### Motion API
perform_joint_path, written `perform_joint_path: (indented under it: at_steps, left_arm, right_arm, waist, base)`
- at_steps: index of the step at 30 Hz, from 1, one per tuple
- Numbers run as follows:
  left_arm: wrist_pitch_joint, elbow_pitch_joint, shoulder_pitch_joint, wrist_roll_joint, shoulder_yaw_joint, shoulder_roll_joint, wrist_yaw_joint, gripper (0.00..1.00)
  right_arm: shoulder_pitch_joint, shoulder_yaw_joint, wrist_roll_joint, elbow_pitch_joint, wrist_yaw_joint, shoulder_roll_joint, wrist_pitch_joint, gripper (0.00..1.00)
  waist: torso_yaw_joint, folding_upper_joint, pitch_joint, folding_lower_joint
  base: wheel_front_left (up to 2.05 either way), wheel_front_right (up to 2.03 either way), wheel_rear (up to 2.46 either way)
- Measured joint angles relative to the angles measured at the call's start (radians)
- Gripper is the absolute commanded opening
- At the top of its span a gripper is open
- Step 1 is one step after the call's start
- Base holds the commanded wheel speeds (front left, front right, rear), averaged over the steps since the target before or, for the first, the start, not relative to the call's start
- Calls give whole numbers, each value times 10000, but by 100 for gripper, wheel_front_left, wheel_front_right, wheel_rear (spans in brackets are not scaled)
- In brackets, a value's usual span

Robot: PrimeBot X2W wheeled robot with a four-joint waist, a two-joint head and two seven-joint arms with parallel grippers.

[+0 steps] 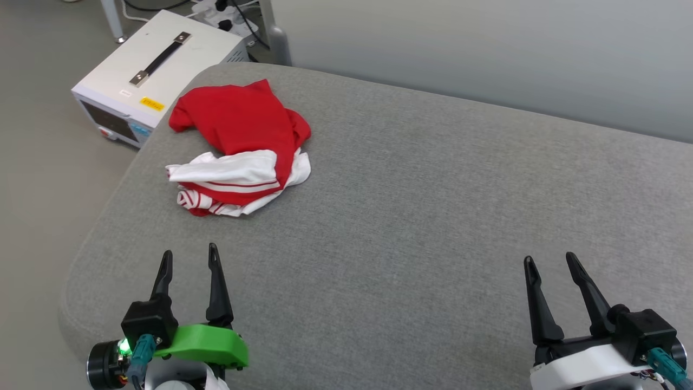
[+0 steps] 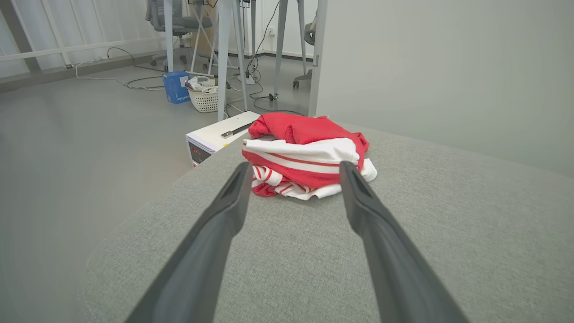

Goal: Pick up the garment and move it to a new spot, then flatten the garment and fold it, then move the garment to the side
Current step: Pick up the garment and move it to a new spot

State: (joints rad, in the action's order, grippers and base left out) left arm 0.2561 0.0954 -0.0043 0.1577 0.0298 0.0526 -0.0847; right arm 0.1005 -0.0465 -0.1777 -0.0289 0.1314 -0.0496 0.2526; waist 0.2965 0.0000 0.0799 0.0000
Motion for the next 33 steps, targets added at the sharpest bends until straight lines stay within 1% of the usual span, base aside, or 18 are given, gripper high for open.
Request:
perform_joint_path:
  at_steps: [10, 16, 19, 21, 24, 27, 29, 31, 33]
  left_arm:
    - [-2, 100, 0, 109, -127, 0, 2, 100]
    - [-2, 240, -7, 123, -163, 0, 29, 100]
    - [-2, 397, -199, 153, -299, 0, 247, 100]
    - [-2, 617, -602, 138, -462, 0, 516, 100]
    - [-2, 1089, -1693, 138, -790, 144, 1172, 100]
    - [0, 1666, -3028, 142, -928, 639, 1666, 100]
    - [0, 2165, -3949, 276, -922, 982, 1873, 100]
    - [-29, 2612, -4802, 468, -698, 1304, 1998, 100]
    - [-334, 3080, -5797, 667, -261, 1764, 2092, 100]
  right_arm:
    - [-13, -128, 96, 8, 0, 6, 0, 100]
    - [-14, -150, 98, 13, 0, 6, 0, 100]
    - [-15, -178, 107, 12, 0, 6, 0, 100]
    - [-39, -198, 144, 13, 0, 6, 0, 100]
    - [-225, -232, 263, 6, 0, 8, 0, 100]
    - [-508, -278, 332, -15, 0, -48, 0, 100]
    - [-736, -332, 332, -48, 0, -144, 0, 100]
    - [-923, -314, 332, -104, 0, -253, 2, 100]
    - [-1059, -282, 334, -180, 0, -364, 0, 100]
  waist:
    - [1067, 0, 97, 0]
    - [1395, 0, 108, 0]
    - [1419, 0, 138, 0]
    - [1408, 0, 193, 0]
    - [1352, 0, 324, 0]
    - [1254, 0, 530, 0]
    - [1160, 0, 703, 0]
    - [1052, 0, 890, 0]
    - [932, 0, 1129, 0]
  base:
    - [0, 0, 0]
    - [0, 0, 0]
    - [0, 0, 0]
    - [0, 0, 0]
    - [0, 0, 0]
    - [0, 0, 0]
    - [0, 0, 0]
    - [0, 0, 0]
    - [0, 0, 0]
